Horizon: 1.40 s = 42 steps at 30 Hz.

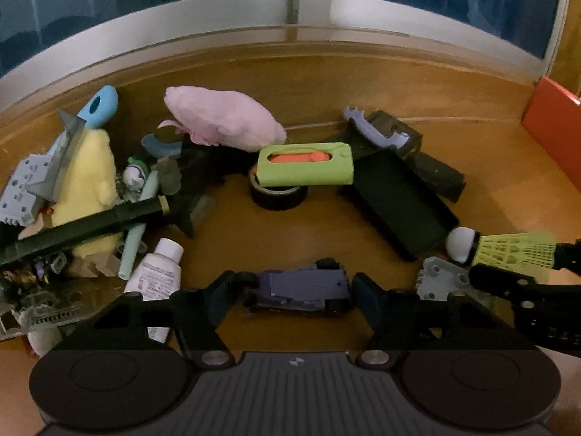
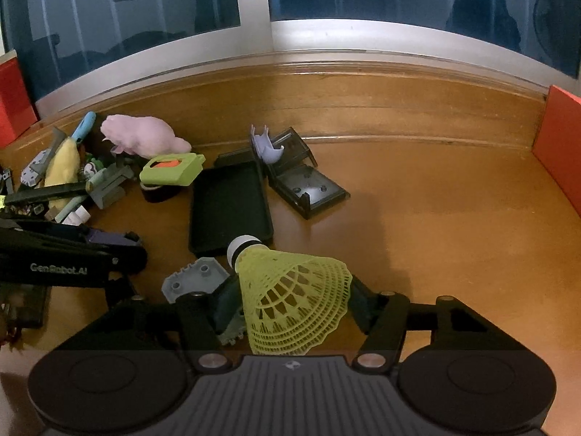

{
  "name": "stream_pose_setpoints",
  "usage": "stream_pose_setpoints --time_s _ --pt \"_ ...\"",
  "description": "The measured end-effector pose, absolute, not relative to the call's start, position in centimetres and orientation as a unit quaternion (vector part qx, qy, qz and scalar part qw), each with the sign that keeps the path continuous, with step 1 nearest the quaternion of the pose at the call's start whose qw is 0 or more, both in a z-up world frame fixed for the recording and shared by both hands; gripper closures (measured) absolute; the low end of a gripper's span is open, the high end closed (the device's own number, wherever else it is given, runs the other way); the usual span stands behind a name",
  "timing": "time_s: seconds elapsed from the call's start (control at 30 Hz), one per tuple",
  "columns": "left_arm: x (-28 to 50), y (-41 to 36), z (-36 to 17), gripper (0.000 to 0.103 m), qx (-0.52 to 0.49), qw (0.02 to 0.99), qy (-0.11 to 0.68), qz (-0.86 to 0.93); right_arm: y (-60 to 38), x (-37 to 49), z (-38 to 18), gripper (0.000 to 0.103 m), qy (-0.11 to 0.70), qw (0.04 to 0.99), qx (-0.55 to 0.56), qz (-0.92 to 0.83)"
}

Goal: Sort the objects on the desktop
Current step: 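Grasp the yellow shuttlecock with the right tool while the left tool grasps the purple toy car, then carry the shuttlecock and toy car in both tools over to the cardboard box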

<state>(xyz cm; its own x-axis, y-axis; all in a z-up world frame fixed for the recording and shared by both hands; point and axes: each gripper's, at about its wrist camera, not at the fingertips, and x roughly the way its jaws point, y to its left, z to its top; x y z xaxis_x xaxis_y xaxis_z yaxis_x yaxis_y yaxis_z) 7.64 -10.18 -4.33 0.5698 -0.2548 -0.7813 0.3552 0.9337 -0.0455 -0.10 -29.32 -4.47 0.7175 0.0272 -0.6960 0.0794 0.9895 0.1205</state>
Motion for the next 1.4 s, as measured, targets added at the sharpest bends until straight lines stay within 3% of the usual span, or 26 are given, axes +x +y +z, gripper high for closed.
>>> stream_pose_setpoints --time_s 0.13,0.33,0.83,1.4 --pt "7.5 -9.7 -4.0 0.035 0.044 0.884 0.430 -0.177 -29.4 -0.1 -4.2 0.051 0.371 0.925 0.076 -0.014" --pt "6.7 -9.1 -2.5 0.035 0.035 0.895 0.406 -0.183 -30.0 -1.0 -3.2 0.058 0.355 0.930 0.094 -0.025" --pt "3.7 -11.0 1.2 0.035 0.031 0.909 0.356 -0.213 -30.6 -4.3 0.6 0.060 0.310 0.947 0.088 -0.013" --pt "1.1 -22.0 3.2 0.035 0.033 0.917 0.339 -0.210 -40.3 -7.6 3.1 0.060 0.299 0.950 0.086 0.014"
